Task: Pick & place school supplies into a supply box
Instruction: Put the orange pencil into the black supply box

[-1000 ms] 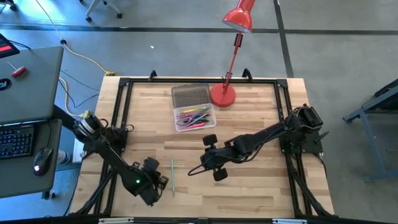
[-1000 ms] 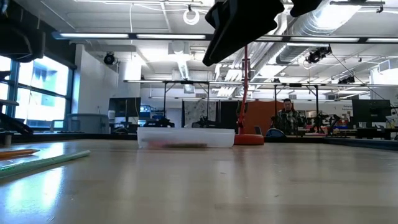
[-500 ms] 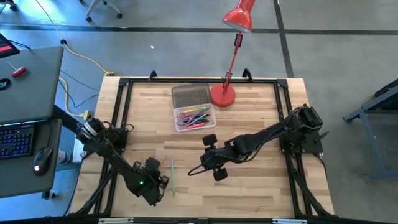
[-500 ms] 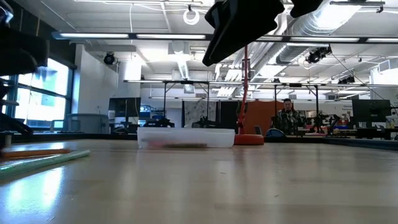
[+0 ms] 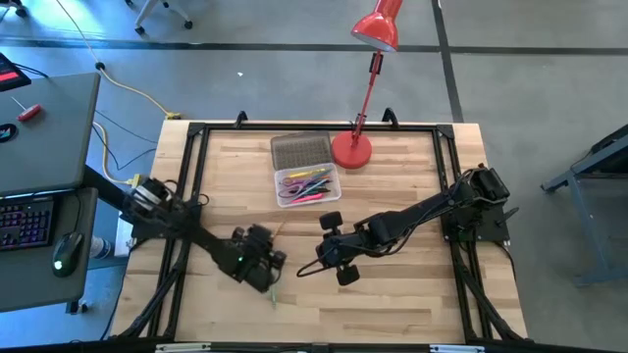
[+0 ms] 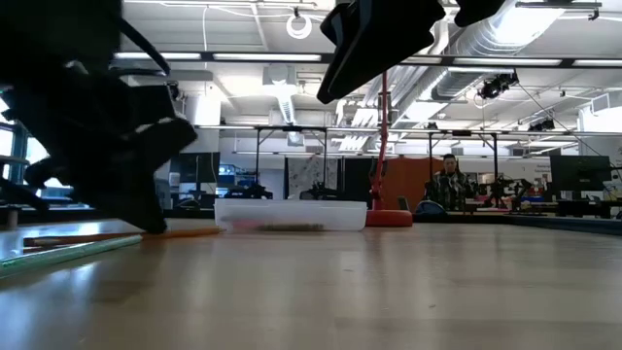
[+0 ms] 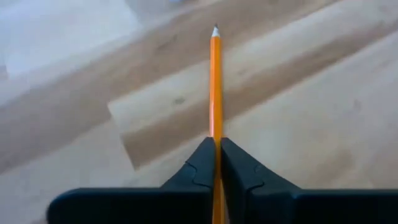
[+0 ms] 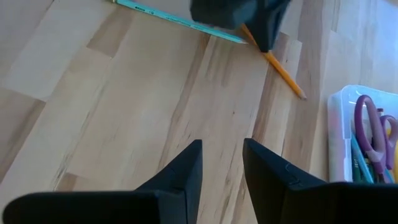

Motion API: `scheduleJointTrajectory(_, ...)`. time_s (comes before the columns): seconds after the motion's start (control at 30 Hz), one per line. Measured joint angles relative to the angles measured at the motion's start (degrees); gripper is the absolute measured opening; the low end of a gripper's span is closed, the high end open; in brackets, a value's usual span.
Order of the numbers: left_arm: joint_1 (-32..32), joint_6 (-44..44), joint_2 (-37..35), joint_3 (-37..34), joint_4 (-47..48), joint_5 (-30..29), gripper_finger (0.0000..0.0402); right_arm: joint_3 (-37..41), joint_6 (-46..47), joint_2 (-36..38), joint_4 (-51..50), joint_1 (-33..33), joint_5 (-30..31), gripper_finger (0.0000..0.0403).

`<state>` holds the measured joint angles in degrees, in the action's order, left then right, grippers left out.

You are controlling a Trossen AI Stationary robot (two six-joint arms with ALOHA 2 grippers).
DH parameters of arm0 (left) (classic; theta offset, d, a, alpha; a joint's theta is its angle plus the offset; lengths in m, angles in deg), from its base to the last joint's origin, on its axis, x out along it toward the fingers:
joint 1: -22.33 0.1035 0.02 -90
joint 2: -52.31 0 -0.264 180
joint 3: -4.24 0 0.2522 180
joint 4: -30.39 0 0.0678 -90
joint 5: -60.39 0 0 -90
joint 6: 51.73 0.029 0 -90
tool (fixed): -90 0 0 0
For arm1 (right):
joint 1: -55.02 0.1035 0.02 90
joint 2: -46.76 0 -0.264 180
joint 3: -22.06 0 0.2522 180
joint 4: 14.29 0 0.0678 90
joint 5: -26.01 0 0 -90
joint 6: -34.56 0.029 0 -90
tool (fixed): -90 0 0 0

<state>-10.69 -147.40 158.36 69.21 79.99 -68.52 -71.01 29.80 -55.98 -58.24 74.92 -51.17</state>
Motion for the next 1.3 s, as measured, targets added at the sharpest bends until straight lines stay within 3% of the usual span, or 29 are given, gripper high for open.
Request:
scheduleJointTrajectory(0.1, 2.2, 3.5, 0.1, -0.1, -1.3, -2.4, 0.0071, 0.0, -0.1, 0.0, 0.0, 0.0, -1.0, 0.0094)
scheduleJointTrajectory(0.23, 4.2, 8.0, 0.1, -0.2, -3.4, -1.3, 0.0104, 0.0, -0.2, 0.0, 0.1, 0.0, -1.7, 0.0094)
scheduleJointTrajectory(0.43, 4.1, 7.8, 1.3, -0.2, -3.6, -1.8, 0.0129, 0.0, 0.0, 0.0, 0.1, 0.0, -2.1, 0.0094)
scheduleJointTrajectory(0.6, 1.9, 3.5, 5.1, -0.1, -3.3, -5.2, 0.0124, 0.0, -0.2, 0.0, -0.1, 0.0, -2.9, 0.0094)
scheduleJointTrajectory(1.03, -9.9, -18.5, 14.1, -0.5, -1.1, -19.7, 0.0121, 0.0, -0.2, 0.0, 0.0, 0.0, -3.0, 0.0094)
scheduleJointTrajectory(1.17, -10.7, -19.0, 15.4, -0.5, -3.2, -21.5, 0.0115, 0.0, -0.2, 0.0, 0.0, 0.0, -3.0, 0.0094)
scheduleJointTrajectory(1.3, -10.1, -19.7, 15.3, -0.4, -2.1, -21.4, 0.0081, 0.0, -0.1, 0.0, 0.1, 0.0, -4.5, 0.0094)
